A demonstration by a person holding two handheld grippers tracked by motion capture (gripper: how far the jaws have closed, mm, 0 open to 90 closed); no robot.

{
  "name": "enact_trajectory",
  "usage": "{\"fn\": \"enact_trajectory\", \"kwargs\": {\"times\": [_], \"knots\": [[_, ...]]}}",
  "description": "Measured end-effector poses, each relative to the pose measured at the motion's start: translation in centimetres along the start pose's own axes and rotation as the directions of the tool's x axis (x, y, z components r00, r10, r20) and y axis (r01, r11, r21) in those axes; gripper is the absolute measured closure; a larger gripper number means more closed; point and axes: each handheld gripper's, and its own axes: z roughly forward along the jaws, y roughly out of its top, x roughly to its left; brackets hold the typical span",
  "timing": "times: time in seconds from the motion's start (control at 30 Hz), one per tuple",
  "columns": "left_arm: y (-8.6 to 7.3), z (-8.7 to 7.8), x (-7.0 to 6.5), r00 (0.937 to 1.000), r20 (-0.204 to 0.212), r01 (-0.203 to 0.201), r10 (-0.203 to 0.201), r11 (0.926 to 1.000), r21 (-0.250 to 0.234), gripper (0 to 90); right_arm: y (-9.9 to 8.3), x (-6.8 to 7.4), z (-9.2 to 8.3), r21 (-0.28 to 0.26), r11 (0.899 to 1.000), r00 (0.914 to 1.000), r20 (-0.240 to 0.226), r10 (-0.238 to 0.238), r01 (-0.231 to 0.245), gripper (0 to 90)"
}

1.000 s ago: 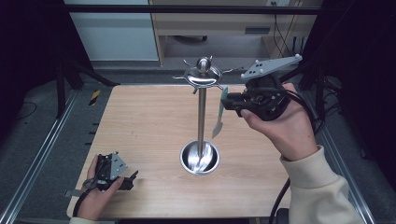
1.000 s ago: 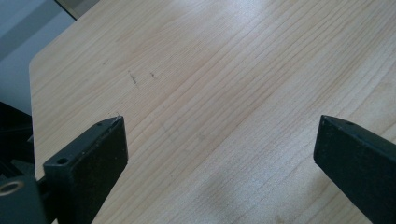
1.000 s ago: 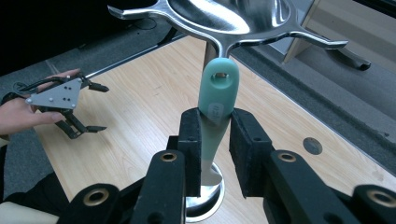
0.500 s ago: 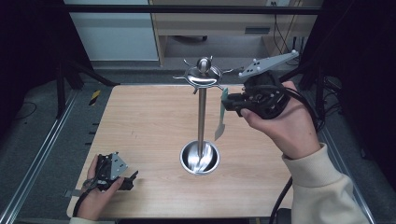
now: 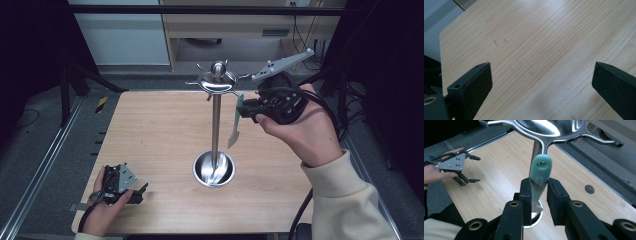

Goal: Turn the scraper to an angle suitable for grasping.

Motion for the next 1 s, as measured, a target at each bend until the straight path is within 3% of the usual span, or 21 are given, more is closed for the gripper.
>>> {"fn": "enact_trajectory", "kwargs": {"times": [0.53,0.87,1.0], "knots": [[0.0,0.0,-0.1,1.0,0.0,0.002,-0.002,1.0,-0.001,2.7,-0.1,-0.2,0.8,-0.021,1.0,0.9999,-0.007,0.014,-0.014,74.6],[0.0,0.0,-0.1,1.0,0.0,0.001,-0.001,1.0,0.001,2.7,-0.8,-0.4,1.0,-0.082,0.997,0.9996,-0.025,0.009,-0.011,73.9],[0.0,0.0,-0.1,1.0,0.001,-0.002,0.002,1.0,0.003,2.7,-1.5,-0.5,0.3,-0.144,0.989,0.9991,-0.042,0.013,-0.019,66.9]]}}
